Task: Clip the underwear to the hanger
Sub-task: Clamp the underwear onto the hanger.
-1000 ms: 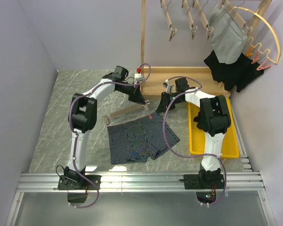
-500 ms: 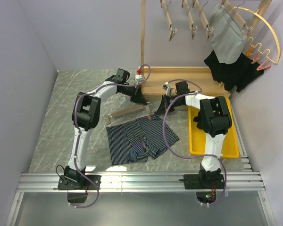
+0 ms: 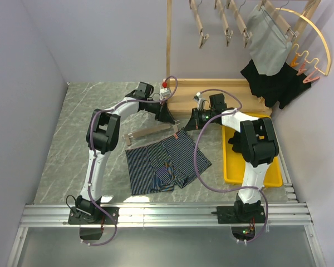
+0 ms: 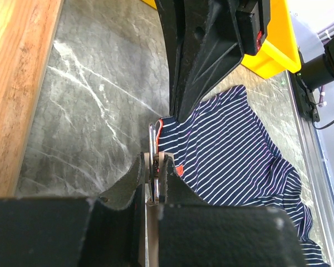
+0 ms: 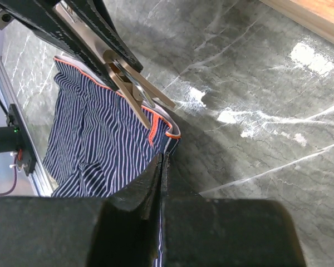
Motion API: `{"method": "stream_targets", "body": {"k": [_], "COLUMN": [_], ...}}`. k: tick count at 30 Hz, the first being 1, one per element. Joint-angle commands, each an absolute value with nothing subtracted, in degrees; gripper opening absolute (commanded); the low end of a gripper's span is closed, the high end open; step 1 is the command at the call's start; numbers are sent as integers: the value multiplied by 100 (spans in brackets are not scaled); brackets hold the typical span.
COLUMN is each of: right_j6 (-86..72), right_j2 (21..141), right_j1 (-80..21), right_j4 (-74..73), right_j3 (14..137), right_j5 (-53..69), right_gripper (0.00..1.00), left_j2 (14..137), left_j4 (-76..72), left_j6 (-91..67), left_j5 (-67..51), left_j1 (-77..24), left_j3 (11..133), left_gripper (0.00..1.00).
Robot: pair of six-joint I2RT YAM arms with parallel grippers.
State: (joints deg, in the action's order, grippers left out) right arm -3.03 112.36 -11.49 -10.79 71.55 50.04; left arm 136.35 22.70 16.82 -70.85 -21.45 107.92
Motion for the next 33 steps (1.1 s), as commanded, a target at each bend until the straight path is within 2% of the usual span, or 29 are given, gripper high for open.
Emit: {"method": "stream_targets", "body": {"k": [1,33], "right_j6": [-158,-149], "right_j2": [10907,10573], "right_j1": [-1178,-1178], "right_j4": [-932,-721], "right_j3": [7172,7057], "right_j5": [5106,5388], "right_gripper": [0,0], "left_j2": [13632,13755], "left_j4": [1951,1151], "left_j6": [1714,1019], "left_j5": [-7427,-8156], "left_j1": [-2171,-2153], "left_j3": [10872,10661], "left_gripper": [0,0]}}
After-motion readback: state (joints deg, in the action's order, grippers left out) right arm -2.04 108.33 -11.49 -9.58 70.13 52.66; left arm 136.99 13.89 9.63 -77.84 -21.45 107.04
